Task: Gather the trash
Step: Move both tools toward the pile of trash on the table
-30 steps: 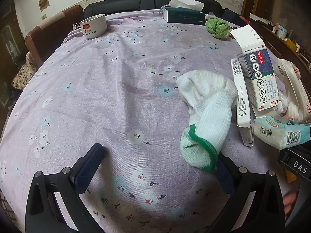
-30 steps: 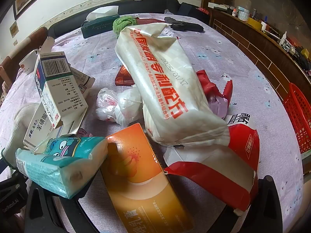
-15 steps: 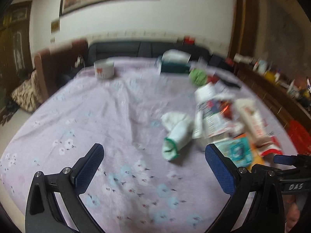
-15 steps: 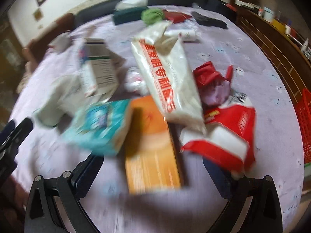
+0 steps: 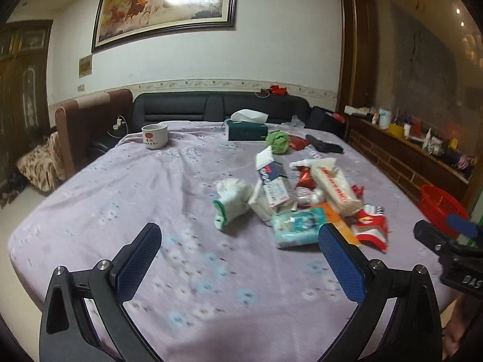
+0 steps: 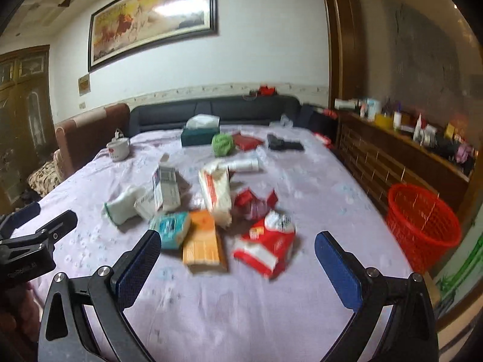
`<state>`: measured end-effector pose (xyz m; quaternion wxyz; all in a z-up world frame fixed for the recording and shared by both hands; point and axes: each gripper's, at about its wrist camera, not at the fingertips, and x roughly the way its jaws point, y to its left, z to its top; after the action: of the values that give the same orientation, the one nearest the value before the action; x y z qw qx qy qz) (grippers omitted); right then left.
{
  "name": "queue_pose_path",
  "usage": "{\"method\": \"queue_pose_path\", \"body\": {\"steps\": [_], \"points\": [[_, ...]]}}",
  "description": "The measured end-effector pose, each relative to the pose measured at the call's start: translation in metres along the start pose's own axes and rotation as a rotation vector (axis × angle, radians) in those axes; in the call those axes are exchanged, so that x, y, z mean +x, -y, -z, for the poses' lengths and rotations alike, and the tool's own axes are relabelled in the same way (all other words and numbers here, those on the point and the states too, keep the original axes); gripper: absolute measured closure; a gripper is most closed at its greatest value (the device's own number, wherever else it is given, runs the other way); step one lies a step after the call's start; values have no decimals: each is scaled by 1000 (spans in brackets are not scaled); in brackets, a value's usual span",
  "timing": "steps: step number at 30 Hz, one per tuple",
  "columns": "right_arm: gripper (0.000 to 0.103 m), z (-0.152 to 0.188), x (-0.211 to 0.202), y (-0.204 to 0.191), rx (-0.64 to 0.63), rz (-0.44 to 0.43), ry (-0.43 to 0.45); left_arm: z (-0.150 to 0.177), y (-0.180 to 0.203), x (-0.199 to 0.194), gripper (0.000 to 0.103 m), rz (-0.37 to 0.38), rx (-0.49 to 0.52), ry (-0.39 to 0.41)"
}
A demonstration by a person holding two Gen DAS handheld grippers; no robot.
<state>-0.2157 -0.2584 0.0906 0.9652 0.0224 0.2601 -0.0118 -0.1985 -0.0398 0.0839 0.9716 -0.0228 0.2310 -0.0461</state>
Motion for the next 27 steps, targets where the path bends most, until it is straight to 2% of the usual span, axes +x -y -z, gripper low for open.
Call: {"method": "queue_pose_path", "body": {"steps": [5, 9, 27], "points": [[0, 7, -17, 8, -9, 92, 52, 2, 8, -8, 0, -29, 19, 33], [0, 7, -24, 9, -22, 138, 94, 0, 2, 0, 0, -14, -2, 12], [0, 7, -14, 5, -50, 171, 65, 7, 9, 11, 0, 1, 28, -26]]}}
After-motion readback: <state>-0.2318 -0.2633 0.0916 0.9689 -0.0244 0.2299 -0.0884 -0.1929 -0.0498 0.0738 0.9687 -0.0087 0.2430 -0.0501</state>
